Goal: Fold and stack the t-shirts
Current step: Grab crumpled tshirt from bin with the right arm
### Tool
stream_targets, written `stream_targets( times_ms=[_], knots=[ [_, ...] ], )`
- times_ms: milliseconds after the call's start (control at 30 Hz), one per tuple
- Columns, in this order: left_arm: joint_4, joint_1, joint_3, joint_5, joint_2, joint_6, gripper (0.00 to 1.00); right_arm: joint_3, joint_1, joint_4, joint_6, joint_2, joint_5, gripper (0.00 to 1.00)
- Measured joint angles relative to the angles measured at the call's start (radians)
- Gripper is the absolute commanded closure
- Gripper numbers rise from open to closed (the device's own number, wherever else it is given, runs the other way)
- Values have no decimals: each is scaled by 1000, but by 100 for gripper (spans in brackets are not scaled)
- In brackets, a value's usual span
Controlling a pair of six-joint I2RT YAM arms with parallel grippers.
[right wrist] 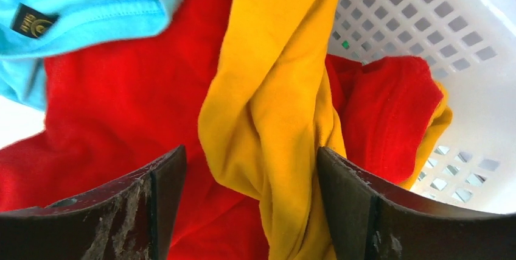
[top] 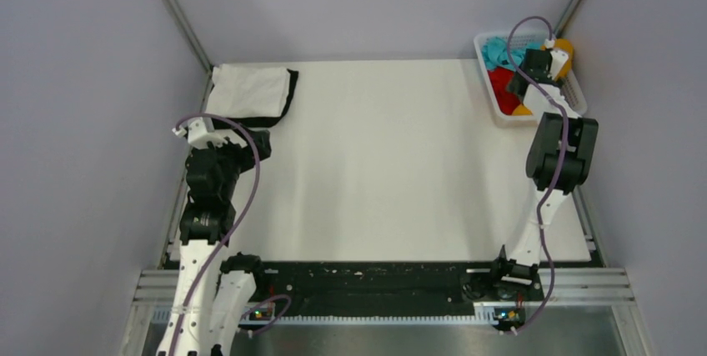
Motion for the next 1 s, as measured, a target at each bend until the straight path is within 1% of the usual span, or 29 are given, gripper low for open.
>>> stream_targets(
  times_ms=[167,233,333,400,433,467,500,633,700,767,800,867,933,967,1000],
  knots=[
    [3,0,-1,-3,0,1,1,-94,-17,55,11,-42,-26,28],
    [5,0,-3,-6,0,2,1,-144,-21,86,16,-84,-37,34],
    [5,0,-6,-8,0,2,1,-195,-21,117,21,-141,-51,47],
    [5,0,-6,-10,1,2,1,-216,-21,136,21,-169,-57,60],
    [5,0,-6,-10,1,2,1,-223,-22,141,20,-180,-60,64],
    [5,0,-6,-10,1,2,1,-229,-22,148,21,-187,-64,66],
    [5,0,-6,-10,1,2,1,-233,-24,158,23,-192,-70,66],
    [5,0,-6,-10,2,2,1,-233,-32,160,22,-193,-89,59],
    [5,0,-6,-10,5,2,1,-232,-39,154,22,-193,-97,58],
    [5,0,-6,-10,7,3,1,-221,-45,146,21,-185,-106,58],
    [5,0,-6,-10,7,3,1,-210,-48,144,21,-177,-111,60],
    [5,0,-6,-10,7,3,1,-183,-51,134,20,-154,-119,71],
    [5,0,-6,-10,8,3,1,-163,-52,131,18,-129,-127,79],
    [5,0,-6,-10,9,3,1,-159,-51,130,19,-117,-132,87],
    [5,0,-6,-10,11,3,1,-159,-51,128,18,-113,-136,97]
  ],
)
